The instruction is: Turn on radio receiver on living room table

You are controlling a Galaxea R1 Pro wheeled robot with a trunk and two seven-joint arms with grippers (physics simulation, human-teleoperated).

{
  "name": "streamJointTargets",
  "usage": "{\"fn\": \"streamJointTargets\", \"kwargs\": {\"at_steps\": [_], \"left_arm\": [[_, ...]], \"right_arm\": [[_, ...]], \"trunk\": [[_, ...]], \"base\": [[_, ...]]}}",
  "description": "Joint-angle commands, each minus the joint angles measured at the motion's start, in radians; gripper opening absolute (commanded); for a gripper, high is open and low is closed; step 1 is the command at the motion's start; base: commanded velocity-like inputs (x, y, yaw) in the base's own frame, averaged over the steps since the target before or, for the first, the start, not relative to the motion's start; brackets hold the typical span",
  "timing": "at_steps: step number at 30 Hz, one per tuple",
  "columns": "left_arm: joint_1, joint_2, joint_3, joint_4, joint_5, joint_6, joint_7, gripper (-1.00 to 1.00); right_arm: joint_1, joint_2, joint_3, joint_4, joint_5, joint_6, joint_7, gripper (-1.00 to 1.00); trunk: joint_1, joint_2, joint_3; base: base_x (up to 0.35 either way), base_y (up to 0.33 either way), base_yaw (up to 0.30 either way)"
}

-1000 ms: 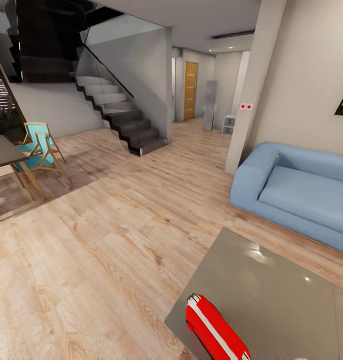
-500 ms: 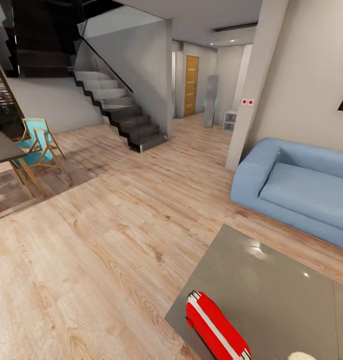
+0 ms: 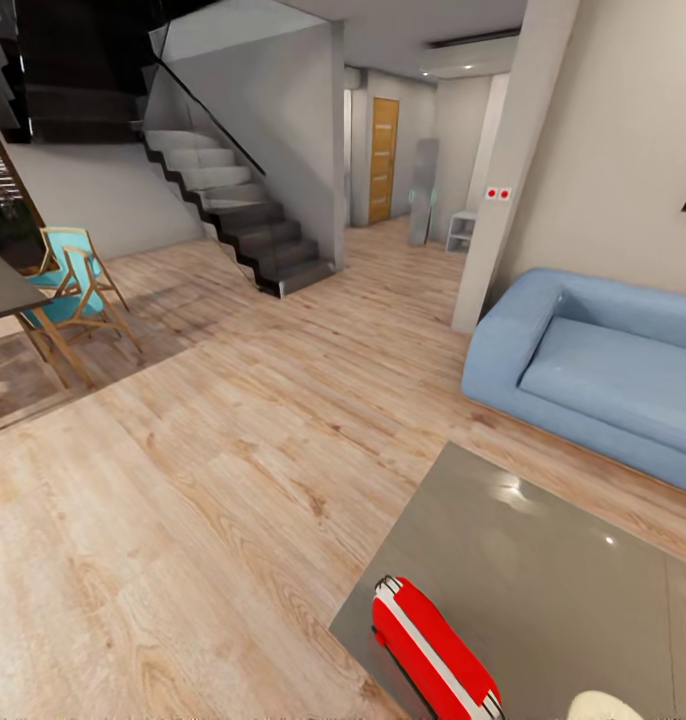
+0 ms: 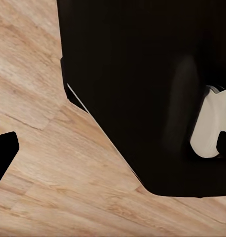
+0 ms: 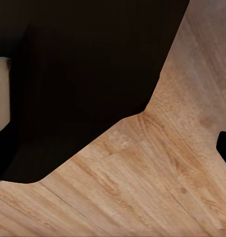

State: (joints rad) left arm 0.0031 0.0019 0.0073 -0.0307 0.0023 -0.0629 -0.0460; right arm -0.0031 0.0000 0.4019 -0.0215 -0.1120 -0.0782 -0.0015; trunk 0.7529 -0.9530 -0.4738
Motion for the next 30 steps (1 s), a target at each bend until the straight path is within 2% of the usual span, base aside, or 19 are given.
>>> {"fn": "streamJointTargets", "kwargs": {"at_steps": [1,30], "left_arm": [[0.0,0.0,0.0,0.0,0.0,0.0,0.0,1.0],[0.0,0.0,0.003,0.0,0.002,0.0,0.002,1.0]], "right_arm": [[0.0,0.0,0.001,0.0,0.0,0.0,0.0,1.0],[0.0,-0.002,0.001,0.0,0.0,0.0,0.0,1.0]], "trunk": [[0.0,0.0,-0.002],[0.0,0.0,-0.049]], "base": [[0.0,0.0,0.0],[0.0,0.0,0.0]]}}
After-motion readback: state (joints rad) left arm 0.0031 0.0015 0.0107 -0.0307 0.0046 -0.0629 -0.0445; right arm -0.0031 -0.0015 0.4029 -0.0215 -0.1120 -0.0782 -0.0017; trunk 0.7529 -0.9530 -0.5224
